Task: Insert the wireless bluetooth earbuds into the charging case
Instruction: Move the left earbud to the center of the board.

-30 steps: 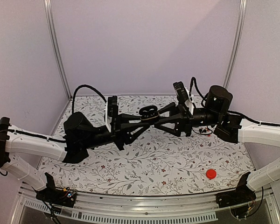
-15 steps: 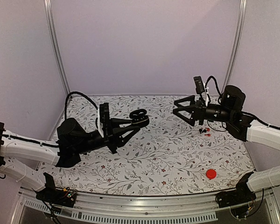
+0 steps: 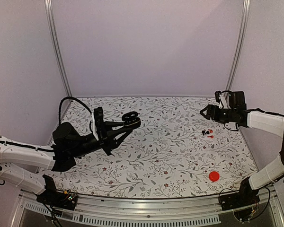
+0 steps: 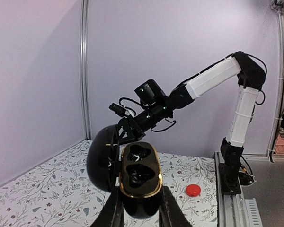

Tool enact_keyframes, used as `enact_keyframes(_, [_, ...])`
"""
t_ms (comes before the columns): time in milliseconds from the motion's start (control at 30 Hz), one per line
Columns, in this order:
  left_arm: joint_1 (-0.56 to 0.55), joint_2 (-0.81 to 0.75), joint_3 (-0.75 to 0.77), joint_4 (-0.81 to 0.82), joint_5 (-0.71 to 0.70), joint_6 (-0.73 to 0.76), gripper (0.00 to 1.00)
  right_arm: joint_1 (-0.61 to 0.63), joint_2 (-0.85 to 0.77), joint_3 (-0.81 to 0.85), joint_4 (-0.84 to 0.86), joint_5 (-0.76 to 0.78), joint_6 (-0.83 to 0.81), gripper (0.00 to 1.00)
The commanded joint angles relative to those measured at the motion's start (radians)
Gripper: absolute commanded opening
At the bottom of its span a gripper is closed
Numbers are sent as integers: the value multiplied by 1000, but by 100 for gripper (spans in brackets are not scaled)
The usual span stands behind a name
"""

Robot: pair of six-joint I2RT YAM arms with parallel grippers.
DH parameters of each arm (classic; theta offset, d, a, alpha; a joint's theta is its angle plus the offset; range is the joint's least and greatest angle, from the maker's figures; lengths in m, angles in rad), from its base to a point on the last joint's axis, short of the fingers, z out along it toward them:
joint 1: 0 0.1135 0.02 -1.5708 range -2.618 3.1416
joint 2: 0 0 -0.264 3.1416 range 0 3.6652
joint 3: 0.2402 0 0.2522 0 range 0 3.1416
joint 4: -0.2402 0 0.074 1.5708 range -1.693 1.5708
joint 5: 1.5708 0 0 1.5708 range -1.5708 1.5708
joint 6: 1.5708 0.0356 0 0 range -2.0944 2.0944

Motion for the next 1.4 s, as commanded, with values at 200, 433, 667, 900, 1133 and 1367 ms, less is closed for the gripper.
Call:
enact_keyframes(200, [30, -23, -23, 15, 22, 5, 17, -76, 111, -36, -30, 165, 4, 81])
enact_keyframes(433, [31, -25, -28, 16, 28, -6, 17, -106, 229, 23, -14, 164, -26, 76])
enact_keyframes(667, [33, -28, -27, 14, 22, 1, 17, -105, 340, 85, -23, 55, -57, 57])
enact_keyframes(900, [32, -9, -28, 30, 26, -11, 17, -94, 372, 115, -83, 53, -113, 50])
enact_keyframes(1133, [33, -8, -28, 28, 26, -12, 17, -73, 419, 151, -132, 85, -165, 48])
enact_keyframes(1367, [33, -6, -25, 28, 23, -8, 17, -70, 413, 136, -129, 138, -152, 43])
